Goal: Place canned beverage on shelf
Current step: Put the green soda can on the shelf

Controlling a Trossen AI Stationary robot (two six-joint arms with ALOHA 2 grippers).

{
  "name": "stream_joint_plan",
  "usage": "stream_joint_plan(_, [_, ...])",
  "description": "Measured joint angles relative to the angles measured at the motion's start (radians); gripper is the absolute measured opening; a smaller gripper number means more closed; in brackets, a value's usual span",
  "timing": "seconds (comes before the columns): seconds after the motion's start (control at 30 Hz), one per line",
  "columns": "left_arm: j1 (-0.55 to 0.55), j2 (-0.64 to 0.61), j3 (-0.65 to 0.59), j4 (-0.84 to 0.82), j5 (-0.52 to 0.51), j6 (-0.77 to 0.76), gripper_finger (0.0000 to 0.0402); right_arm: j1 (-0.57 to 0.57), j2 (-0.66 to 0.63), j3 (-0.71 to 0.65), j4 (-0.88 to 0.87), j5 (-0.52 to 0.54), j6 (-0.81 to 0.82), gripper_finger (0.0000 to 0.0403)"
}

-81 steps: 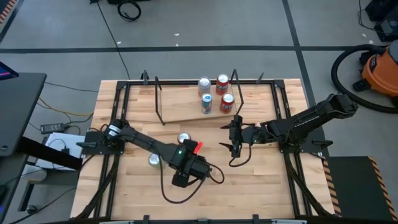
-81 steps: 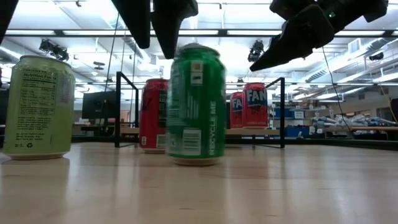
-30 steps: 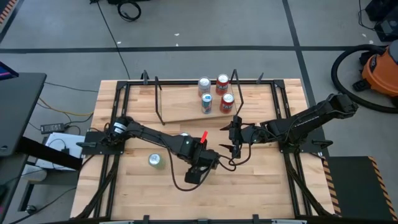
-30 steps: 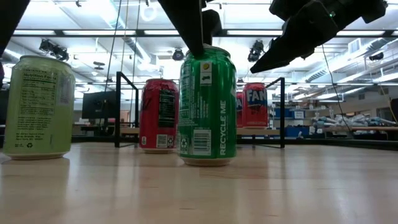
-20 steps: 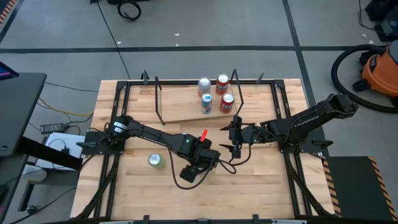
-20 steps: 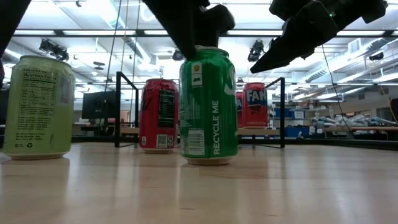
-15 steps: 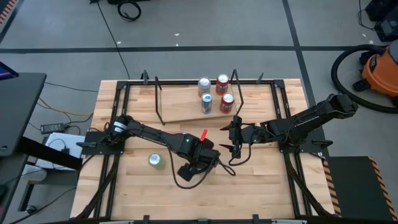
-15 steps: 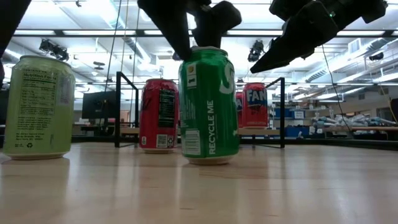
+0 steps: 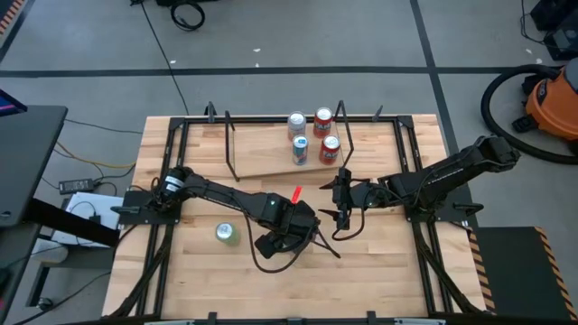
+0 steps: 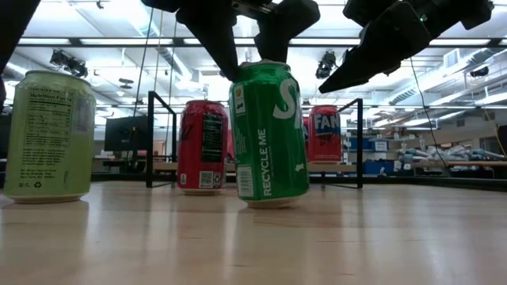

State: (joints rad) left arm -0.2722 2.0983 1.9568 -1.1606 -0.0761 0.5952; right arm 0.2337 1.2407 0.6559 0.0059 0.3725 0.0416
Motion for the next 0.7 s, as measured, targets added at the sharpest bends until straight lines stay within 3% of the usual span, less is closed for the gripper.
stream_joint_plan(0.13, [0.000, 0.000, 0.000, 0.015, -0.002, 0.005, 0.0281, 0.000, 0.000, 0.000, 0.000, 0.000, 0.000, 0.0336])
stream_joint_plan(0.5, [0.001, 0.002, -0.001, 0.043, 0.000, 0.250, 0.0281, 0.000, 0.000, 0.000, 0.000, 0.000, 0.000, 0.0336])
stream_joint_plan(0.7, [0.001, 0.002, -0.002, 0.050, 0.000, 0.264, 0.0281, 0.004, 0.000, 0.000, -0.001, -0.002, 0.008, 0.0336])
